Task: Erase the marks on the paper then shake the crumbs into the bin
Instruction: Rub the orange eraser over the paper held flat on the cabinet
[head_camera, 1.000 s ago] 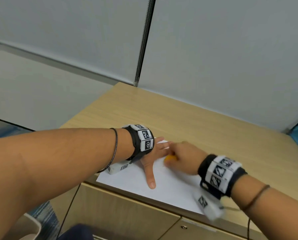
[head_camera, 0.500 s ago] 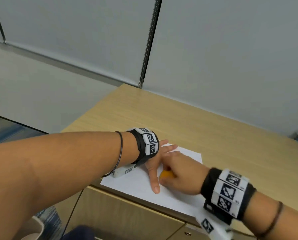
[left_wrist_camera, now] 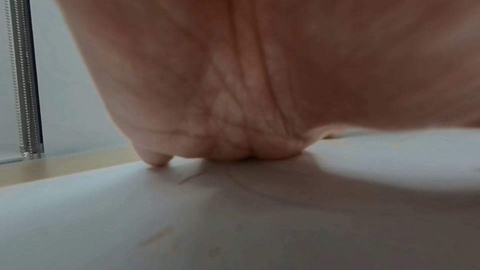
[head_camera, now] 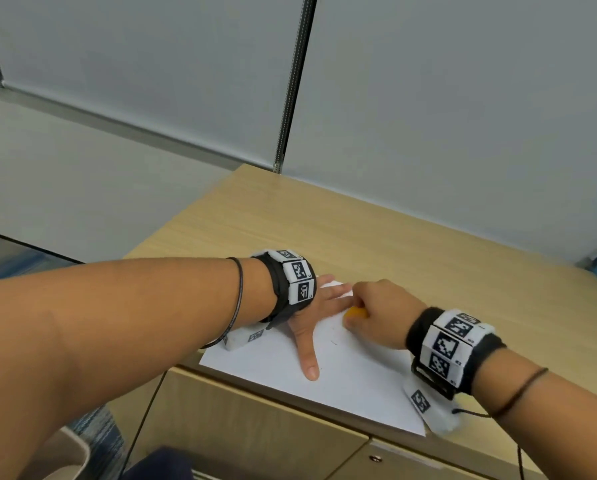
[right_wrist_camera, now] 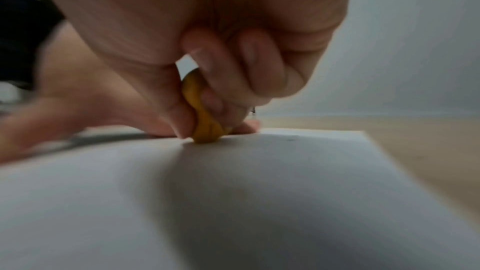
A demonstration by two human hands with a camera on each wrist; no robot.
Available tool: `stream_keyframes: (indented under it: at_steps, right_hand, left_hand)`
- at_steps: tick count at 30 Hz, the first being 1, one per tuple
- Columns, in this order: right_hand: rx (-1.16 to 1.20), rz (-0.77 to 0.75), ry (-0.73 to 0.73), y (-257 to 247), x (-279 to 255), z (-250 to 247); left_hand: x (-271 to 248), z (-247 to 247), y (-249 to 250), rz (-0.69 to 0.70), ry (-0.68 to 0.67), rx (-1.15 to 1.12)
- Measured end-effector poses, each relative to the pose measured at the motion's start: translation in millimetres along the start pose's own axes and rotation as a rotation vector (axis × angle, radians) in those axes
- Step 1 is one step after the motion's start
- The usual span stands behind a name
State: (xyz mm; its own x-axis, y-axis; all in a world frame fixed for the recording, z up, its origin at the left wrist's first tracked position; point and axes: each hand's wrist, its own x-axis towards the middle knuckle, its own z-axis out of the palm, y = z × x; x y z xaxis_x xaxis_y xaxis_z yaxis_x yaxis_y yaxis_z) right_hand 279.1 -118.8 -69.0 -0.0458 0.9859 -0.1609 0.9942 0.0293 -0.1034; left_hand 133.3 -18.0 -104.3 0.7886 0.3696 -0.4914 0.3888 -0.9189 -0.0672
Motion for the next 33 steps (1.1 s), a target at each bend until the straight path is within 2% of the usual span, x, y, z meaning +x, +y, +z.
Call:
stream_keyframes:
  at_steps: [3,4,9,12,14,16,19,23,25,28,33]
  right_hand:
    - [0.018,-0.148,-0.077,-24,-25,17]
    - [0.038,-0.149,-0.1,-23,-29,17]
    - [0.056,0.126,-0.057,16,5,-7]
    - [0.394,0.2,0.011,27,7,-10]
    - [0.509,0.228,0.099,34,2,-19]
    - [0.409,0.206,0.122,34,-3,-21]
    - [0.284,0.07,0.084,23,-9,-12]
    - [0.166,-0.108,-0.053,6,-21,2]
    - [0.113,-0.14,-0.116,4,-25,7]
    - [0.073,-0.098,-0.076,9,-21,5]
    - [0.044,0.089,0.029,23,9,-2]
  left_hand:
    - [2,2,0,-0.002,0.008,-0.005]
    - [1,2,0,0.002,0.006,-0.015]
    - [-3,0,2,-0.018,0.01,-0.022]
    - [-4,-1,2,-0.016,0.007,-0.023]
    - [-6,-3,3,-0.015,0.0,-0.024]
    - [-5,-2,2,-0.006,-0.007,-0.032]
    - [1,3,-1,-0.011,-0.007,-0.028]
    - [1,1,-1,-0.006,-0.006,-0.017]
    - [0,0,1,-0.003,0.007,-0.021]
    - [0,1,1,-0.006,0.01,-0.018]
    - [1,2,2,-0.024,-0.003,-0.013]
